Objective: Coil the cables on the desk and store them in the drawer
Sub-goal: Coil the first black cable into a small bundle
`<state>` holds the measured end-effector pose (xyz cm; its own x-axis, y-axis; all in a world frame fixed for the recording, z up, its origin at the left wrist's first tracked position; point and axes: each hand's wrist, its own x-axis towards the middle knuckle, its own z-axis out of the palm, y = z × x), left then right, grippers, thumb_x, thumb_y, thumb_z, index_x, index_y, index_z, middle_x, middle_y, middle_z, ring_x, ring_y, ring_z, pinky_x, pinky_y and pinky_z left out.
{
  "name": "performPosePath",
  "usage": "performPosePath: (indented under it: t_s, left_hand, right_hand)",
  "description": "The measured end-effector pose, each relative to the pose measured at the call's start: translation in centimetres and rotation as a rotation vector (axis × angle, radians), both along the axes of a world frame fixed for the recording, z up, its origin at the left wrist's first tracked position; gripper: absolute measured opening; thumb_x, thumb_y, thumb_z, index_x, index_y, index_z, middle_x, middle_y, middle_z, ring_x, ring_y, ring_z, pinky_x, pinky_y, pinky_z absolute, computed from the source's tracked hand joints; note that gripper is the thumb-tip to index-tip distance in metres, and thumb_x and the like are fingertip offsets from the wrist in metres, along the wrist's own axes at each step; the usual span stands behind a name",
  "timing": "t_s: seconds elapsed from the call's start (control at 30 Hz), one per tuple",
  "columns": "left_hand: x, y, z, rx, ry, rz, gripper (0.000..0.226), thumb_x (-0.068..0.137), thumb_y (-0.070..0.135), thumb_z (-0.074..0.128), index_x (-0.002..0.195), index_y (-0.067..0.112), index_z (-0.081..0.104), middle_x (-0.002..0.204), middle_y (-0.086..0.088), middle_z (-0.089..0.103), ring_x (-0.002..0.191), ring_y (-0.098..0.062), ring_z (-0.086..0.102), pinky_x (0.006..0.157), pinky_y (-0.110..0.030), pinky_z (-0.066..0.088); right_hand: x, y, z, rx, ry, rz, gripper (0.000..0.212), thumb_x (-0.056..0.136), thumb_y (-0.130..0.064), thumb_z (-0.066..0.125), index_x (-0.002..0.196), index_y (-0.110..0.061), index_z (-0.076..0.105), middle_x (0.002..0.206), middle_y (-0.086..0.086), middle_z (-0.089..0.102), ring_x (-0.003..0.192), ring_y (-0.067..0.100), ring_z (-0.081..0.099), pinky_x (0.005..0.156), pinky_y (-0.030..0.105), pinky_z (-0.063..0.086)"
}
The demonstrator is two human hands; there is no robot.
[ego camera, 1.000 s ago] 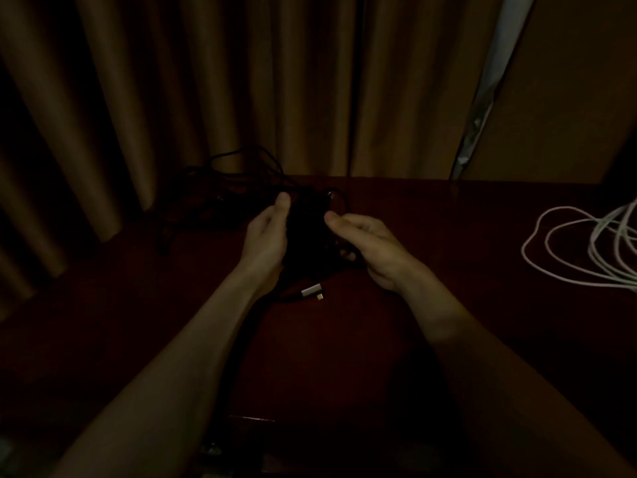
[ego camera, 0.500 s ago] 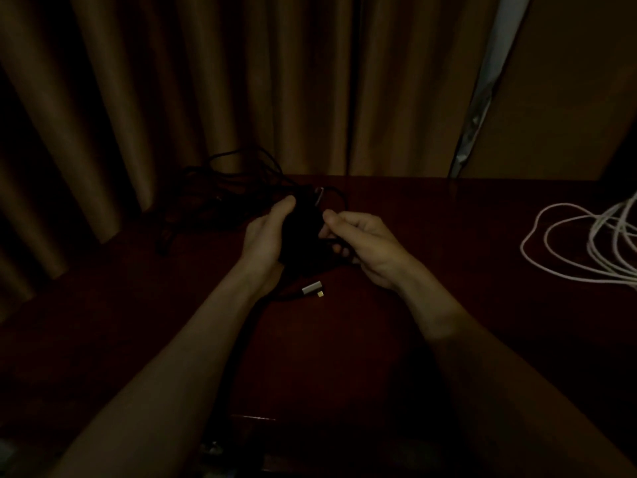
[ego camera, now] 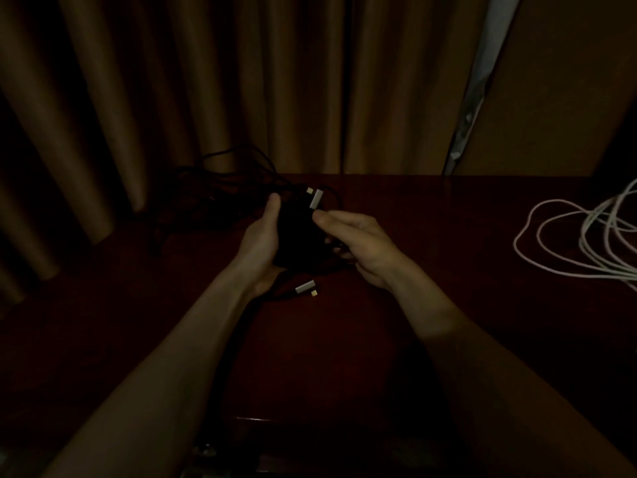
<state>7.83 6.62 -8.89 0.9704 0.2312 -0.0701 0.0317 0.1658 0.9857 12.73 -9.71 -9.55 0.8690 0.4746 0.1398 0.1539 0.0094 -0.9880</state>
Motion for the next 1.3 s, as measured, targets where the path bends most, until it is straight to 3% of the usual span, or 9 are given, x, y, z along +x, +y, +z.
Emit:
performPosePath:
  t_s: [0.13,0.27,0.4,0.53,0.67,0.8,0.93,1.1,1.3]
  left_hand:
    - [-0.3,-0.1,-0.4,0.156,-0.089,0.001,0.06,0.084,0.066,0.063,0.115,0.015,0.074,0.108,-0.005,0.079,0.103,-0.02,0.076,0.092,-0.037,0.06]
    - [-0.2,0.3,-0.9,0.139,-0.156,0.024,0.08,0.073,0.057,0.088,0.13,0.006,0.065,0.119,-0.01,0.076,0.106,-0.022,0.075,0.087,-0.035,0.061]
    - [-0.2,0.7,-0.8,0.025,-0.147,0.004,0.075,0.082,0.05,0.075,0.131,-0.005,0.062,0.119,-0.014,0.076,0.11,-0.027,0.074,0.091,-0.038,0.061]
    - [-0.4,0.7,-0.5,-0.017,-0.092,-0.061,0.053,0.1,0.052,0.055,0.127,0.01,0.07,0.12,-0.009,0.076,0.11,-0.024,0.073,0.085,-0.037,0.057]
    - [-0.4,0.5,-0.4,-0.059,-0.094,-0.097,0.055,0.105,0.054,0.042,0.115,0.008,0.07,0.101,-0.008,0.074,0.084,-0.019,0.071,0.072,-0.031,0.056]
    - [-0.4,0.4,-0.3,-0.049,-0.076,-0.101,0.06,0.105,0.06,0.039,0.118,0.011,0.072,0.099,-0.008,0.075,0.078,-0.019,0.068,0.068,-0.03,0.052]
    - [-0.7,0.3,-0.4,0.049,-0.099,-0.175,0.052,0.092,0.061,0.052,0.116,0.021,0.074,0.102,0.001,0.078,0.083,-0.015,0.071,0.069,-0.025,0.054]
    - [-0.7,0.3,-0.9,0.09,-0.195,-0.187,0.037,0.08,0.032,0.075,0.112,0.015,0.074,0.107,-0.005,0.079,0.104,-0.022,0.075,0.081,-0.027,0.06]
    - [-0.3,0.6,-0.9,0.026,-0.173,-0.086,0.045,0.084,0.041,0.075,0.115,0.008,0.072,0.107,-0.007,0.079,0.103,-0.025,0.075,0.077,-0.027,0.06]
  right_hand:
    - [-0.1,0.2,-0.1,0.011,-0.053,-0.054,0.031,0.096,-0.034,0.07,0.107,-0.006,0.076,0.087,-0.005,0.073,0.074,-0.001,0.066,0.059,0.01,0.046]
    - [0.0,0.1,0.0,0.028,-0.043,-0.074,0.03,0.096,-0.034,0.07,0.104,-0.005,0.072,0.078,-0.007,0.07,0.069,-0.002,0.065,0.057,0.01,0.046]
    - [0.1,0.1,0.2,0.029,-0.026,-0.042,0.02,0.099,-0.032,0.067,0.097,-0.012,0.07,0.076,-0.011,0.072,0.074,0.0,0.068,0.065,0.018,0.05]
    - [0.2,-0.3,0.3,0.07,-0.023,0.004,0.014,0.099,-0.025,0.067,0.096,-0.012,0.069,0.08,-0.005,0.073,0.076,0.008,0.071,0.067,0.023,0.054]
    - [-0.2,-0.3,0.3,0.038,-0.064,-0.005,0.019,0.098,-0.025,0.069,0.104,-0.006,0.069,0.079,-0.003,0.076,0.075,0.009,0.073,0.068,0.022,0.056]
    - [-0.2,0.0,0.1,-0.01,-0.129,-0.059,0.027,0.097,-0.034,0.069,0.111,-0.011,0.073,0.102,0.006,0.078,0.094,0.015,0.075,0.085,0.03,0.06]
    - [-0.5,-0.4,0.2,0.065,-0.065,0.019,0.026,0.101,-0.026,0.064,0.116,-0.007,0.074,0.108,0.014,0.077,0.096,0.02,0.075,0.083,0.028,0.06]
    - [-0.4,-0.8,0.3,0.113,-0.009,0.04,0.016,0.095,-0.021,0.071,0.107,-0.011,0.077,0.103,0.009,0.078,0.097,0.021,0.076,0.081,0.029,0.058]
    - [0.0,-0.9,0.4,0.095,0.014,0.043,0.039,0.086,-0.04,0.074,0.117,-0.017,0.076,0.107,0.004,0.078,0.101,0.02,0.075,0.082,0.031,0.058]
